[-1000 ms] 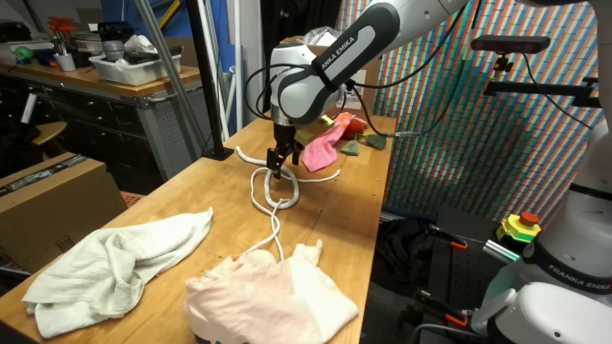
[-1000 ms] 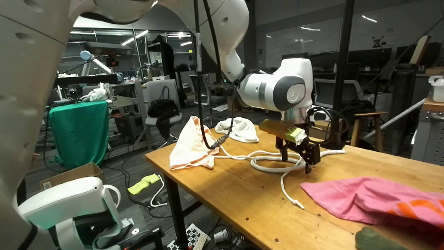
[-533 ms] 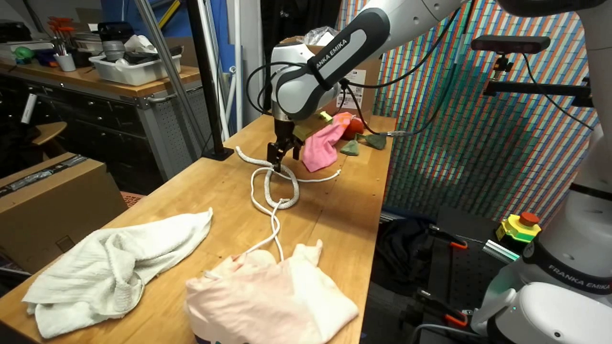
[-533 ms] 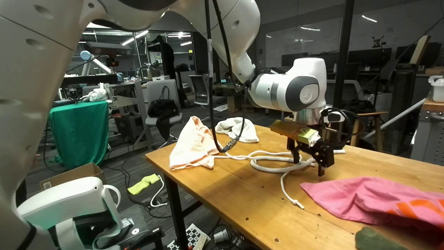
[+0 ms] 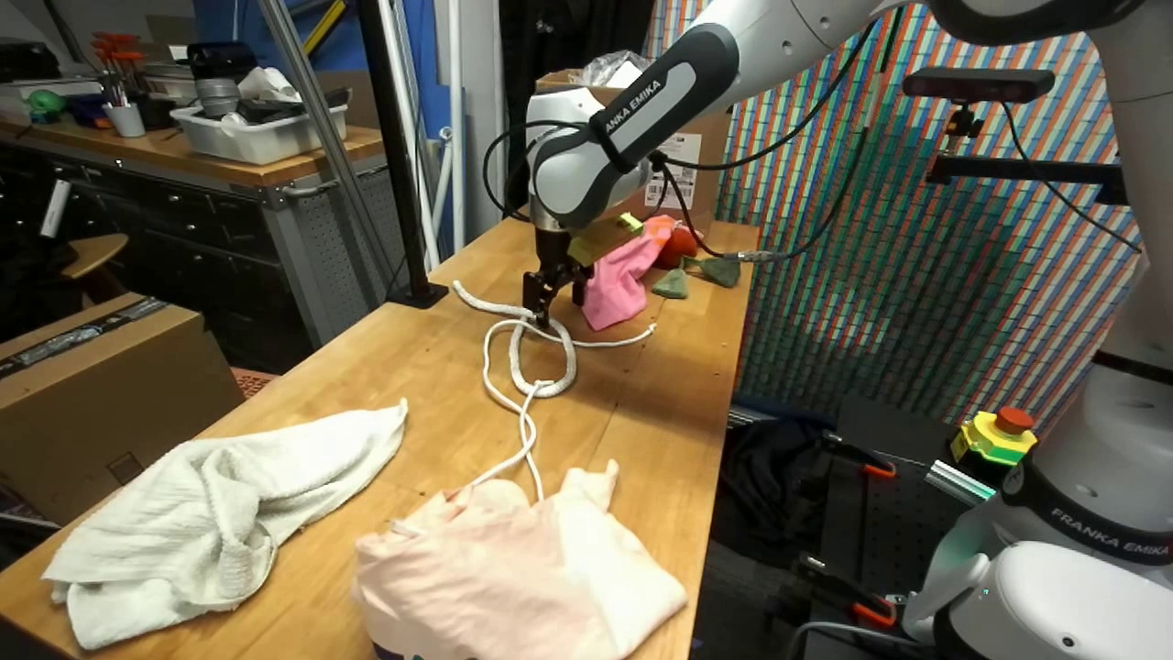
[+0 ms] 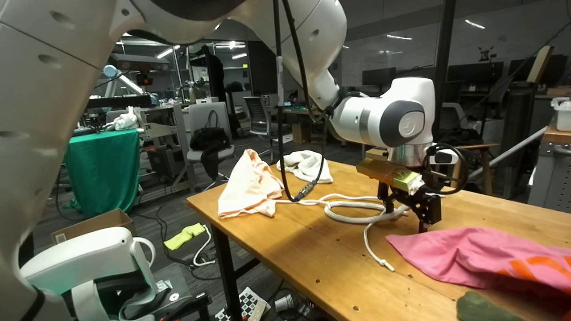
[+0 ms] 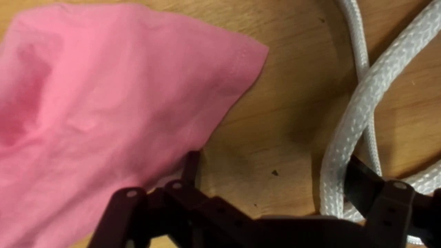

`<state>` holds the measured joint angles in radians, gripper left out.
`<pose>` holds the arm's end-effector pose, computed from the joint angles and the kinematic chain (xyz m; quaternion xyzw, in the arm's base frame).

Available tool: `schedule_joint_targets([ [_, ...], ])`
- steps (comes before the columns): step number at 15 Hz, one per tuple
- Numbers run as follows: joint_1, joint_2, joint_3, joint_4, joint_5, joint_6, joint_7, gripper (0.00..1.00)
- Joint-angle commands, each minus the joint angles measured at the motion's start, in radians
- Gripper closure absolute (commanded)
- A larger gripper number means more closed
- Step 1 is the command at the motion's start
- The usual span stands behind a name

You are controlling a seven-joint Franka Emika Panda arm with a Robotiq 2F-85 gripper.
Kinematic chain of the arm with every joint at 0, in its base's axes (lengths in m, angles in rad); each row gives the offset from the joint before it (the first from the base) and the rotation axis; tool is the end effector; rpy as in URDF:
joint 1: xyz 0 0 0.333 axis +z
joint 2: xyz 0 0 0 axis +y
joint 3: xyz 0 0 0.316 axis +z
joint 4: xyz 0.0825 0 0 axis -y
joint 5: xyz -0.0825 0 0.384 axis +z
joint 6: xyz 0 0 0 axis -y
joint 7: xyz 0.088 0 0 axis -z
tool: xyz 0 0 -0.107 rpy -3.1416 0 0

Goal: Spread and clothes on the table

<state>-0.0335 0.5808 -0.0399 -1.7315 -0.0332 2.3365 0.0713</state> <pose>0.6702 -0.0473 0.2488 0.9980 -0.0575 0.0122 0.0230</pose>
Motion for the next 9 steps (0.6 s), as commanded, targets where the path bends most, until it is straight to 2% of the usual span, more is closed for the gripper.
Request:
schedule_joint_targets([
  [1,0.003,0.035,-0.004,0.048,0.003,-0.027,-0.002,0.00],
  [2,0.004,0.039,-0.005,0.051,0.001,-0.026,-0.003,0.00],
  [3,0.003,0.039,-0.004,0.056,0.002,-0.030,-0.007,0.17],
  [9,0.008,0.018,-0.003,0.076,-0.003,-0.058,-0.007,0.65],
])
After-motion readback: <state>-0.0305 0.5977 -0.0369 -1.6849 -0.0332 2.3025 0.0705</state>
